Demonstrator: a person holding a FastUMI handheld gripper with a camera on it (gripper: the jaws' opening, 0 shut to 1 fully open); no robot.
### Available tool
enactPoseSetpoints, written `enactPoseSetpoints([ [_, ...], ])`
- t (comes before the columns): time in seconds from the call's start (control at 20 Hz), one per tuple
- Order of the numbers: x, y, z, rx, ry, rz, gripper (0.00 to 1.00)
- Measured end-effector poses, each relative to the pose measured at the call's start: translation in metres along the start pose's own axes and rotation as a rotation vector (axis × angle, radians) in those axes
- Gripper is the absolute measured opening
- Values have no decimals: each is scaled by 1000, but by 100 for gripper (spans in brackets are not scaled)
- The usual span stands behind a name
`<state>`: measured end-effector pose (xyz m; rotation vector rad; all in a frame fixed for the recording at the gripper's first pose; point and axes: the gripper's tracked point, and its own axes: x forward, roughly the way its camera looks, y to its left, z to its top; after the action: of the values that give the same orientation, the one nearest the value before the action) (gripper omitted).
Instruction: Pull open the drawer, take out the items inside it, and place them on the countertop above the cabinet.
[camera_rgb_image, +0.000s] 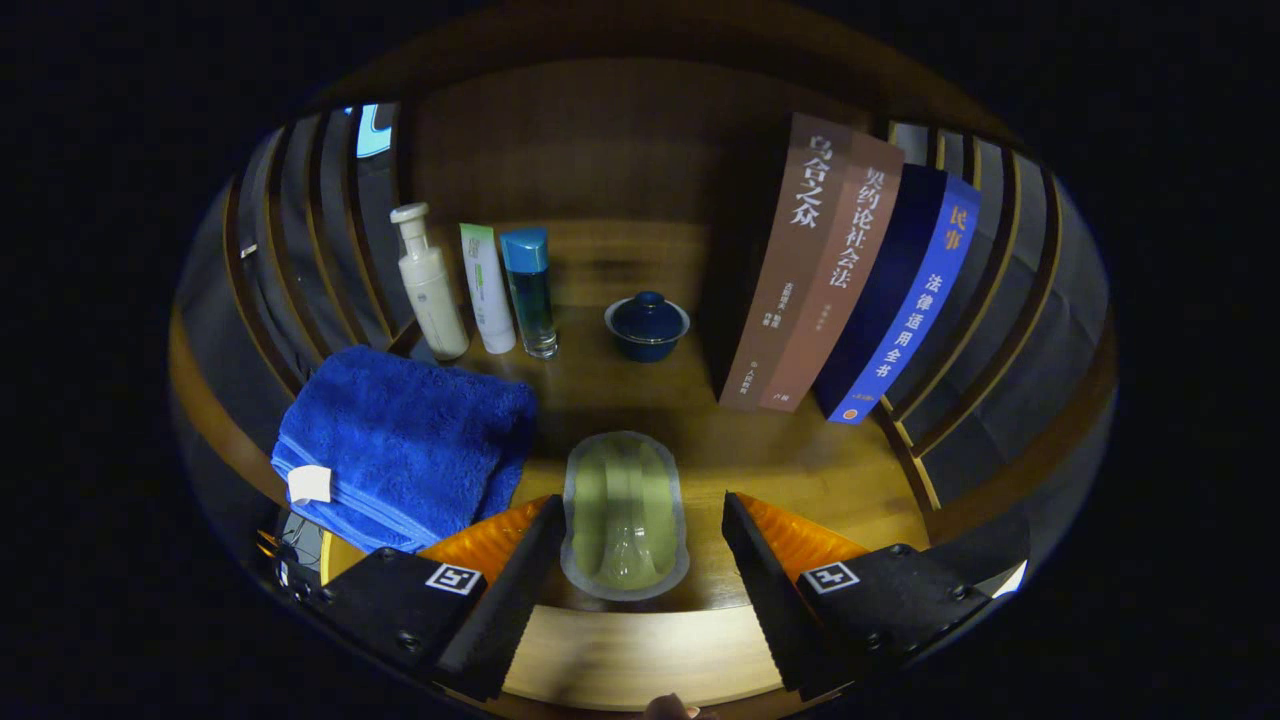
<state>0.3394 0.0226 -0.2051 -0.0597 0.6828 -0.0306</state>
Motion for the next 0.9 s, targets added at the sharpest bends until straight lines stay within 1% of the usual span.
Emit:
enactPoseSetpoints([
  [0.2,-33,1,-8,21,-63,5,100],
  [0.35,-71,-4,-10,28,-154,-11,100],
  [0.45,-100,-3,-14,46,-228,-6,100],
  [0.55,-129,-3,-25,61,-295,-6,100],
  [0.75,-184,-3,-54,34,-437,-13,100],
  [0.9,-218,0,-87,67,-528,1,99],
])
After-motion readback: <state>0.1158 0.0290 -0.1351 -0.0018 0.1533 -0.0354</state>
